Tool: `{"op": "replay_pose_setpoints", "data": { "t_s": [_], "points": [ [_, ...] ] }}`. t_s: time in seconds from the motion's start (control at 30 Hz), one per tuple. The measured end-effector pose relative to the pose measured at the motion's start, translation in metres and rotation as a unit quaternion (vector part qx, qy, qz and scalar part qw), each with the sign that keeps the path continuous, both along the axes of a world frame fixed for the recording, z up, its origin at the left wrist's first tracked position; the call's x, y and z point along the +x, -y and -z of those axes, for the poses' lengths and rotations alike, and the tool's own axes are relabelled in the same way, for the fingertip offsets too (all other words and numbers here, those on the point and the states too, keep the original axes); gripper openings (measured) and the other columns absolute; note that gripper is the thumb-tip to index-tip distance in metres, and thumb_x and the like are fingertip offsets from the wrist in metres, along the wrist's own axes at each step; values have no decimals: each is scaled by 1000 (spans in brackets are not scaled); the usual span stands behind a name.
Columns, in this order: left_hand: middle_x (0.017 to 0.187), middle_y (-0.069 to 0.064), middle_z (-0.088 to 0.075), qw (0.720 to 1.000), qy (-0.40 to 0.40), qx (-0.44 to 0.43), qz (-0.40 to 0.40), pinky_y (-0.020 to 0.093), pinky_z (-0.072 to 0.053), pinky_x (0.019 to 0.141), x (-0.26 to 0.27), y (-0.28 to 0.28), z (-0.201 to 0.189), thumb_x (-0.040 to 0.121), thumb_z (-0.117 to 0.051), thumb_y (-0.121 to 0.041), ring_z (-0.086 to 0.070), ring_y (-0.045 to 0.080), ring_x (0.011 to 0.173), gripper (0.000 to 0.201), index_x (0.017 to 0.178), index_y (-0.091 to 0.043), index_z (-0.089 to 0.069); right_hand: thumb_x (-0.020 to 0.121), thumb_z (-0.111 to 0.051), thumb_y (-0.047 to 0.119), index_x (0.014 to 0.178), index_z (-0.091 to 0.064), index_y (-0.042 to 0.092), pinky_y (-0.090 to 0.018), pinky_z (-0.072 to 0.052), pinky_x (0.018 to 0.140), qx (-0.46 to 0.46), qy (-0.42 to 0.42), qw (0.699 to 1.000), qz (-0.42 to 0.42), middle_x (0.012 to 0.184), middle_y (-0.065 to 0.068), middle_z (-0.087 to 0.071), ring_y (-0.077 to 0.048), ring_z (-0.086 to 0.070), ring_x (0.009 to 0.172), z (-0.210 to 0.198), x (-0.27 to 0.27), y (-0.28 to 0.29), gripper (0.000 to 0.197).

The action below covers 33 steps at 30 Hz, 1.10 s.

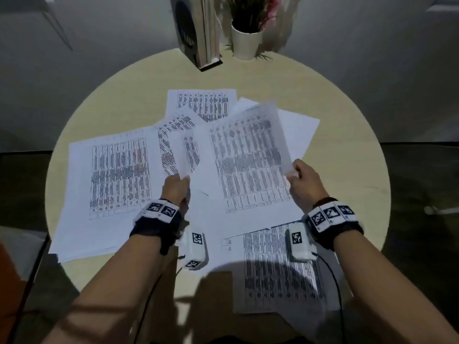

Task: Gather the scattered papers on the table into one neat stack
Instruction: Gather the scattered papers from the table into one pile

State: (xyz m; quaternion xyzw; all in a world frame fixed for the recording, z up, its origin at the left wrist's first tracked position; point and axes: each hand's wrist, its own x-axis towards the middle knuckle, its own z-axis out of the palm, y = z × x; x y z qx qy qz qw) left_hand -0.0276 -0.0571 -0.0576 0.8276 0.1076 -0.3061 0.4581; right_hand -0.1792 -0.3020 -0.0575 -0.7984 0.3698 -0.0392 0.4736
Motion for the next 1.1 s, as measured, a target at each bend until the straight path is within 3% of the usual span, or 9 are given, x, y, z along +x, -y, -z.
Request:
{"op": "replay_pose_setpoints", "data": {
  "t_s": [0.17, 0.27, 0.4, 0.53, 0.67, 0.73, 0.83, 0.9, 1.1],
  "points": [
    [92, 13, -64, 994, -54, -87, 23, 30, -47, 71, -2, 16, -7, 85, -55, -53, -61, 25, 93, 65, 112, 6, -58, 86, -39, -3, 81, -41, 11, -27, -30, 54, 14, -56, 994, -90, 63, 0, -42, -18, -37, 57, -6, 6, -15, 14],
    [65, 5, -43, 997, -44, -51, 41, 25, -35, 52, -11, 19, -5, 88, -61, -32, -43, 19, 56, 31, 76, -7, -46, 91, -45, 7, 79, -48, 21, -30, -36, 52, 80, -30, 993, -82, 65, -1, -46, -16, -42, 58, -6, 17, -39, 18],
    [60, 4, -33, 999, -24, -31, 20, 26, -22, 51, -12, 18, -2, 99, -38, -31, -31, 18, 52, 38, 65, -12, -40, 88, -54, 44, 112, -60, 1, -47, -42, 103, 83, -14, 995, -46, 115, -14, -64, -30, -59, 112, -13, 17, -48, 49],
    [61, 5, -34, 999, -36, 9, 31, 27, -21, 50, -9, 13, -5, 102, -25, -33, -31, 18, 52, 45, 68, -8, -41, 97, -42, 20, 91, -61, 0, -35, -50, 72, -126, -5, 991, -50, 95, -22, -64, -36, -60, 86, -45, 16, -34, 28],
    [62, 4, -35, 999, -38, 3, 10, 27, -24, 51, -5, 10, 3, 101, -30, -33, -32, 18, 52, 40, 73, -7, -43, 85, -44, -6, 118, -60, -4, -30, -38, 99, -303, 63, 951, 17, 133, -17, -56, -31, -54, 117, -112, 17, -5, 36],
    [63, 5, -35, 999, -48, -14, -10, 27, -23, 51, -6, 12, -3, 101, -29, -34, -31, 18, 53, 42, 73, -7, -43, 76, -43, -14, 113, -62, -4, -37, -43, 95, -410, 63, 909, -44, 139, -11, -52, -34, -51, 112, -133, 20, -20, 43],
    [89, 17, -58, 990, -92, -98, -36, 31, -44, 70, -6, 13, 1, 98, -28, -49, -56, 31, 81, 62, 122, 3, -50, 72, -50, -13, 110, -62, -4, -47, -46, 87, -447, -15, 869, -213, 145, -10, -45, -39, -45, 112, -132, 25, -75, 40],
    [144, 16, -43, 967, -121, -216, -56, 41, -43, 100, -7, 6, 12, 79, -37, -75, -48, 30, 126, 91, 143, -11, -36, 80, -49, -9, 117, -57, -2, -44, -42, 84, -409, -108, 848, -320, 148, -8, -37, -36, -41, 116, -101, 26, -112, 38],
    [122, 3, -63, 934, -117, -334, -58, 30, -55, 78, -23, -2, 1, 75, -40, -77, -67, 13, 98, 79, 130, -21, -51, 84, -43, -10, 100, -63, -2, -24, -45, 76, 4, -109, 932, -346, 128, -15, -55, -24, -56, 118, -25, 23, -144, 27]
  ]
}}
